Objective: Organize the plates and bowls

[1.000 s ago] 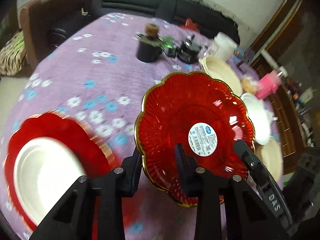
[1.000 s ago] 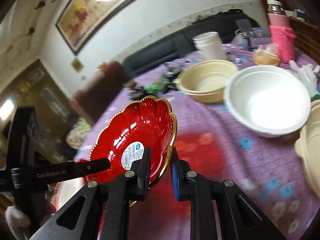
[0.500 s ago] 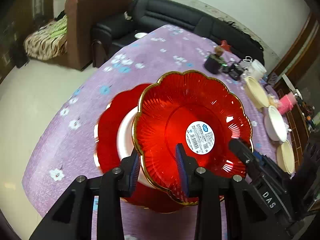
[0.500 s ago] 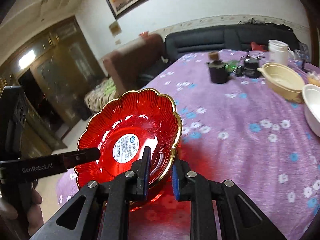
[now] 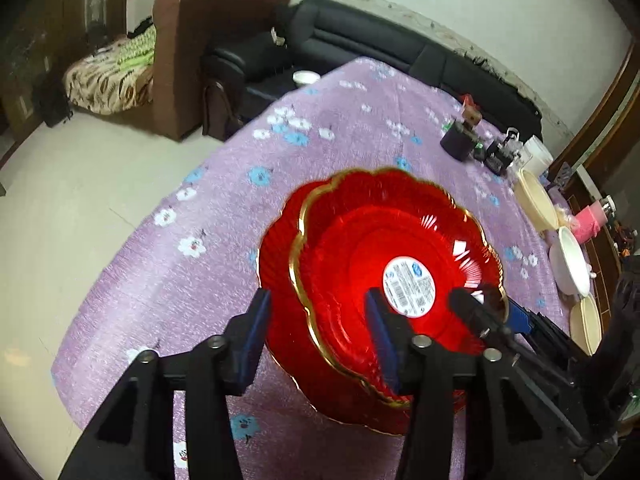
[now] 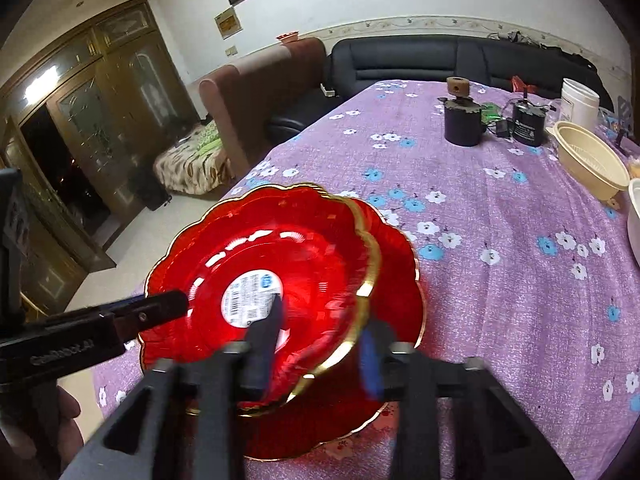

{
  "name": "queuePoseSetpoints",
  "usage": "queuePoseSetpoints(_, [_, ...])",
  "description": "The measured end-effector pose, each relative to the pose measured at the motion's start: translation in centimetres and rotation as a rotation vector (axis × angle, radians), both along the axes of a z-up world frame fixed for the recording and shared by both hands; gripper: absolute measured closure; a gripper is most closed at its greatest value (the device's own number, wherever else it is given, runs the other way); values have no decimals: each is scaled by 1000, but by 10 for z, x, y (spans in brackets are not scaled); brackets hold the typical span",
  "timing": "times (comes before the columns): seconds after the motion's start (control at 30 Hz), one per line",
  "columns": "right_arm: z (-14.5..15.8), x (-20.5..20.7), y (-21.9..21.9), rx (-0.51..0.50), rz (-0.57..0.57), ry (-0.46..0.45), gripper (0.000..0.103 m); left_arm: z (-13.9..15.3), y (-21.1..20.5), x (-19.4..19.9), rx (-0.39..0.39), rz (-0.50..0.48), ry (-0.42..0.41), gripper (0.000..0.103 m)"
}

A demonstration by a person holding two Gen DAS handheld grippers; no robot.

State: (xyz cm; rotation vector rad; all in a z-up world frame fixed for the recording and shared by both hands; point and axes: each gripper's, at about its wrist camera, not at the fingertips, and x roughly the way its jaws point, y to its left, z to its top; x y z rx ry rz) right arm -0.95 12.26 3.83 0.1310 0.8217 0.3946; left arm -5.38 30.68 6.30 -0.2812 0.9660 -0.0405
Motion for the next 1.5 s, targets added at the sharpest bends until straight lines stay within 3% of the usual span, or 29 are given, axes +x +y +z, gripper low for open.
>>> queuePoseSetpoints(0.1, [5,-7,2,-26,-22,-66,27,4,4,-5,-29,12,-26,34])
queuePoseSetpoints(0.33, [19,-24,2,-66,-20,-139,24,22,11,-33,-91,46,-91,33])
queuePoseSetpoints(0.53, [27,-40,-34,-26,-81,-136,23,52,-21,-63,-30,-19,-208,20])
queuePoseSetpoints(0.93, [17,-56,-178,-29,-316,-78,22,50,-127,-74,6,-296,-181,20])
queuePoseSetpoints(1.2, [23,-96,-290,-12,-503,-56,22,33,-177,-73,32,-394,-127,20])
queuePoseSetpoints(1.5, [17,-137,-385,53,-725,-43,22,10,-220,-71,61,-475,-62,20])
